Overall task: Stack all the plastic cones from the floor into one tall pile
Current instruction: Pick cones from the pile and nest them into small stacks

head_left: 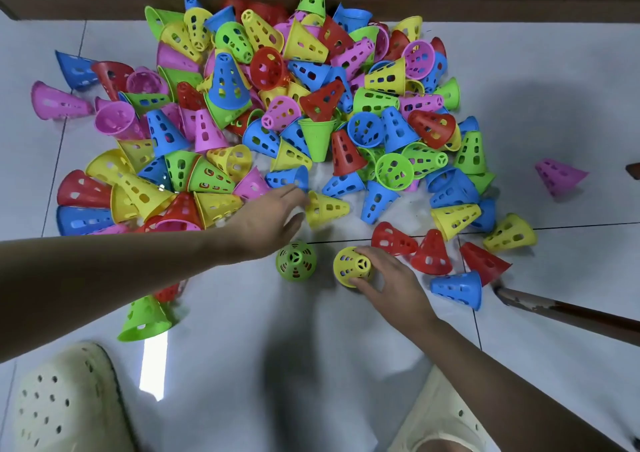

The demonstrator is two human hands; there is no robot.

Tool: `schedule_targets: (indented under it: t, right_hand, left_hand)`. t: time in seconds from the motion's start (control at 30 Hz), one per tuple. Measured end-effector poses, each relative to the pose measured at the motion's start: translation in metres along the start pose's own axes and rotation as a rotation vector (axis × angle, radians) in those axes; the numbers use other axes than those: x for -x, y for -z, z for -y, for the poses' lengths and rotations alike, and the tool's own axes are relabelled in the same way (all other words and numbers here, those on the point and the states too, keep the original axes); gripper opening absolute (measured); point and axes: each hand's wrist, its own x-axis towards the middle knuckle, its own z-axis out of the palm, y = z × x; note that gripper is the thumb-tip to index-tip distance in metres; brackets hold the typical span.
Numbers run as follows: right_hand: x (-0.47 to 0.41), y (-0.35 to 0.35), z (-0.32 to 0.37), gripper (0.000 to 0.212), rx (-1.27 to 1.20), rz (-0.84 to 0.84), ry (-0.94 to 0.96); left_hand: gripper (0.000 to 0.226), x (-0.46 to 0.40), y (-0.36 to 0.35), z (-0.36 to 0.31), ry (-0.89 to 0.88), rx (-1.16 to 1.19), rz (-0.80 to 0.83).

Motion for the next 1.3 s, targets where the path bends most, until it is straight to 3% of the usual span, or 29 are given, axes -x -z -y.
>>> schedule_targets:
  t: [0.13, 0.23, 0.43, 0.5, 0.63, 0.77, 0.93, 1.07, 1.3]
  right_hand:
    - [-0.003, 0.0, -0.003, 0.048, 0.049, -0.027, 0.01]
    - [-0.004, 0.001, -0.003, 0.055, 0.166, -0.037, 0.031]
    - [-0.015, 0.031, -0.02, 0.075, 0.549, -0.024, 0.194]
    - [-0.021, 0.043, -0.031, 0.07, 0.578, -0.066, 0.185]
    - [-0.041, 0.061, -0.046, 0.07, 0.495, -0.195, 0.006]
    - [-0.052, 0.06, -0.052, 0.081, 0.569, -0.106, -0.125]
    - [-0.06, 0.051, -0.048, 0.074, 0.689, -0.06, -0.137]
    - [-0.061, 0.042, -0.039, 0.072, 0.703, 0.004, -0.182]
    - [-0.049, 0.045, -0.041, 0.065, 0.494, -0.16, -0.097]
  left_hand:
    - [0.053, -0.034, -0.008, -0.012, -0.105, -0.187, 0.106]
    - [0.066, -0.051, -0.015, -0.02, -0.018, -0.4, 0.221]
    - [0.053, -0.062, -0.02, -0.021, 0.231, -0.494, 0.341]
    - [0.051, -0.058, -0.012, -0.016, 0.257, -0.413, 0.336]
    - [0.045, -0.045, 0.015, -0.006, 0.31, 0.014, 0.142]
    - [0.04, -0.019, 0.036, -0.009, 0.302, 0.32, 0.067]
    - [0.048, 0.03, 0.033, -0.009, 0.186, 0.397, 0.138]
    - [0.052, 0.056, 0.018, -0.013, 0.078, 0.37, 0.069]
    - [0.055, 0.061, 0.001, -0.011, 0.082, 0.283, 0.074]
